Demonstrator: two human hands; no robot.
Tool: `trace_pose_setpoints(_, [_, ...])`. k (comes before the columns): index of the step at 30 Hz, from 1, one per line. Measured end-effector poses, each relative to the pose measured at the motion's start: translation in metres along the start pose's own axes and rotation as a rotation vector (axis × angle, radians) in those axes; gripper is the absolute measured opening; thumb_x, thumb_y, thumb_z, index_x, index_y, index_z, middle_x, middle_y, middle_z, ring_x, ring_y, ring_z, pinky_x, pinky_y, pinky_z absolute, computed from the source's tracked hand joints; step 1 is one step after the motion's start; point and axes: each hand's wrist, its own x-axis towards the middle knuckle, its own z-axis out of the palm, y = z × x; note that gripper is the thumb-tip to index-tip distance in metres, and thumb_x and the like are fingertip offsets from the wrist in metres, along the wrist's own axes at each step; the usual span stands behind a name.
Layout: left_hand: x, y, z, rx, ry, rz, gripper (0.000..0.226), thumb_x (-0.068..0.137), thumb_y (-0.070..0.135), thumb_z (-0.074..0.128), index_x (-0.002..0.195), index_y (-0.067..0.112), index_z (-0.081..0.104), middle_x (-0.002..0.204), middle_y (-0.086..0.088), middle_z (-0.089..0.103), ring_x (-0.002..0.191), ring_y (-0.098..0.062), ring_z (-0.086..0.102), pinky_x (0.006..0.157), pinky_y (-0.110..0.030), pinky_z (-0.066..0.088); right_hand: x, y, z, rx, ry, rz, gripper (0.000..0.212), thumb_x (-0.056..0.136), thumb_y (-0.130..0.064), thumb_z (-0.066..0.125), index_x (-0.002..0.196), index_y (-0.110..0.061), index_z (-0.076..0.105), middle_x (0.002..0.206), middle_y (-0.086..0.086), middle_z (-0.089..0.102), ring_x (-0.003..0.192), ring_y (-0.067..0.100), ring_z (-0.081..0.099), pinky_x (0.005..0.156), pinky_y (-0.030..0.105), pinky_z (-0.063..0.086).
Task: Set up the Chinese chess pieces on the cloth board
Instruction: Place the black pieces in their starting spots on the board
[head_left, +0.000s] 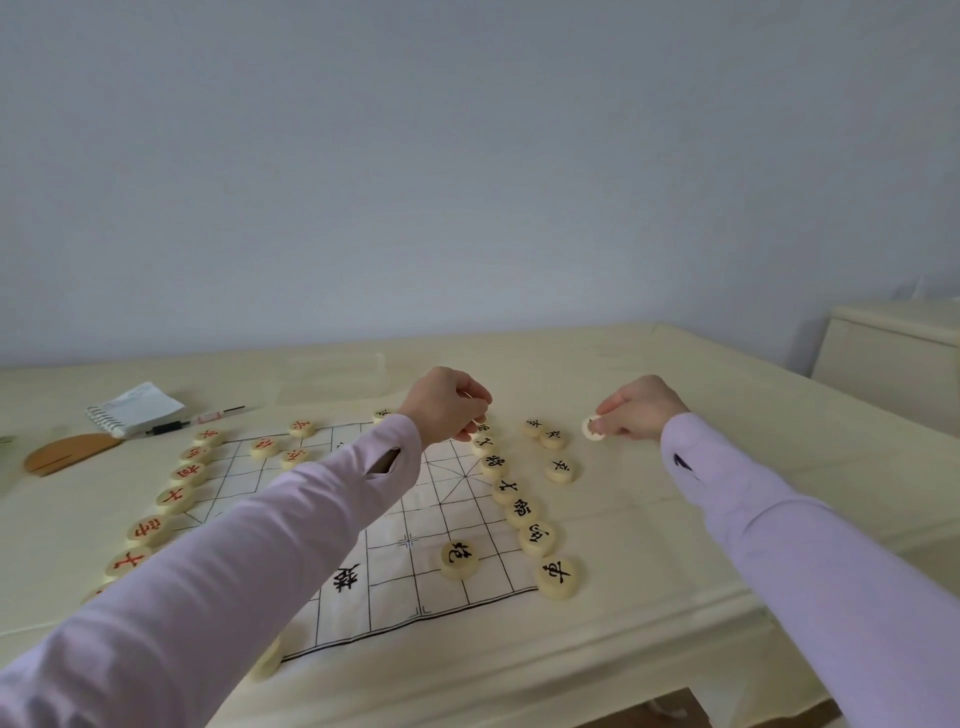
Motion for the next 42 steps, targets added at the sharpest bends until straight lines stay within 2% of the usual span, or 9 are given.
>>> trace_pose_setpoints(3, [-0.001, 0.002, -0.010, -0.023, 0.033, 0.007, 0.011, 0.090, 0.007, 0.053, 0.094, 0.004, 0.064, 0.070, -0.003, 0.061, 0.056, -0.012, 0.055, 0.049, -0.015, 0.051, -0.009, -0.028, 0.010, 0.292, -0.105, -0.062, 0.028, 0.078, -0.001, 0.072, 0.104, 0.006, 0.065, 0.075, 0.009, 0.062, 0.064, 0.015, 0.056, 0.057, 0.016, 0.049])
trace_pose_setpoints(6, [-0.003, 0.001, -0.023, -0.082, 0.056, -0.016, 0.024, 0.092, 0.021, 0.057, 0.095, -0.001, 0.066, 0.070, -0.004, 0.062, 0.058, -0.015, 0.058, 0.059, -0.021, 0.056, -0.022, -0.059, 0.027, 0.352, -0.243, -0.131, 0.023, 0.081, 0.002, 0.069, 0.104, 0.004, 0.065, 0.070, 0.005, 0.061, 0.057, 0.010, 0.056, 0.049, 0.011, 0.049])
trace_pose_setpoints(9, [-0.007, -0.005, -0.038, -0.126, -0.005, -0.073, 0.040, 0.089, 0.037, 0.061, 0.094, -0.002, 0.066, 0.075, -0.006, 0.065, 0.068, -0.020, 0.063, 0.080, -0.032, 0.057, -0.031, -0.083, 0.049, 0.359, -0.325, -0.201, 0.023, 0.081, 0.001, 0.068, 0.104, 0.005, 0.066, 0.071, 0.006, 0.063, 0.061, 0.011, 0.059, 0.057, 0.015, 0.053])
trace_pose_setpoints(16, [-0.025, -0.019, -0.075, -0.236, -0.129, -0.192, 0.025, 0.088, 0.010, 0.062, 0.106, -0.008, 0.065, 0.089, -0.012, 0.067, 0.068, -0.011, 0.061, 0.064, -0.012, 0.055, -0.042, -0.109, 0.084, 0.372, -0.414, -0.249, 0.022, 0.084, 0.001, 0.065, 0.105, 0.009, 0.065, 0.073, 0.011, 0.064, 0.060, 0.013, 0.061, 0.057, 0.017, 0.055])
trace_pose_setpoints(19, [-0.024, -0.030, -0.088, -0.172, -0.056, -0.243, 0.020, 0.087, 0.006, 0.063, 0.102, -0.008, 0.065, 0.084, -0.011, 0.068, 0.056, -0.007, 0.063, 0.064, -0.015, 0.057, -0.045, -0.114, 0.093, 0.266, -0.466, -0.255, 0.021, 0.089, 0.001, 0.059, 0.108, 0.010, 0.062, 0.083, 0.015, 0.065, 0.067, 0.017, 0.064, 0.066, 0.021, 0.057])
trace_pose_setpoints(23, [-0.009, -0.053, -0.104, -0.062, 0.170, -0.354, 0.011, 0.081, 0.005, 0.069, 0.084, -0.005, 0.067, 0.059, -0.009, 0.067, 0.043, -0.011, 0.061, 0.084, -0.033, 0.055, -0.046, -0.117, 0.102, 0.036, -0.518, -0.290, 0.022, 0.090, -0.001, 0.056, 0.108, 0.008, 0.063, 0.102, 0.024, 0.067, 0.083, 0.023, 0.064, 0.088, 0.033, 0.054])
trace_pose_setpoints(28, [-0.009, -0.062, -0.110, -0.101, 0.163, -0.444, 0.010, 0.083, -0.004, 0.064, 0.075, -0.004, 0.059, 0.069, -0.015, 0.061, 0.035, -0.009, 0.059, 0.048, -0.018, 0.053, -0.039, -0.120, 0.107, -0.135, -0.523, -0.320, 0.024, 0.092, -0.004, 0.052, 0.111, 0.004, 0.064, 0.112, 0.024, 0.066, 0.099, 0.028, 0.066, 0.095, 0.035, 0.051])
trace_pose_setpoints(37, [0.011, -0.072, -0.082, -0.235, 0.099, -0.458, 0.012, 0.084, -0.009, 0.061, 0.073, -0.006, 0.056, 0.073, -0.015, 0.059, 0.036, -0.012, 0.059, 0.050, -0.022, 0.055, -0.029, -0.116, 0.122, -0.317, -0.592, -0.320, 0.022, 0.091, -0.010, 0.055, 0.107, 0.000, 0.066, 0.091, 0.007, 0.065, 0.087, 0.020, 0.065, 0.089, 0.028, 0.052])
trace_pose_setpoints(42, [0.014, -0.071, -0.073, -0.305, 0.080, -0.465, 0.015, 0.085, -0.010, 0.059, 0.072, -0.006, 0.054, 0.072, -0.014, 0.058, 0.062, -0.020, 0.058, 0.051, -0.022, 0.055, -0.027, -0.116, 0.121, -0.368, -0.613, -0.327, 0.022, 0.090, -0.012, 0.055, 0.106, -0.006, 0.069, 0.091, 0.003, 0.066, 0.091, 0.019, 0.068, 0.096, 0.028, 0.049])
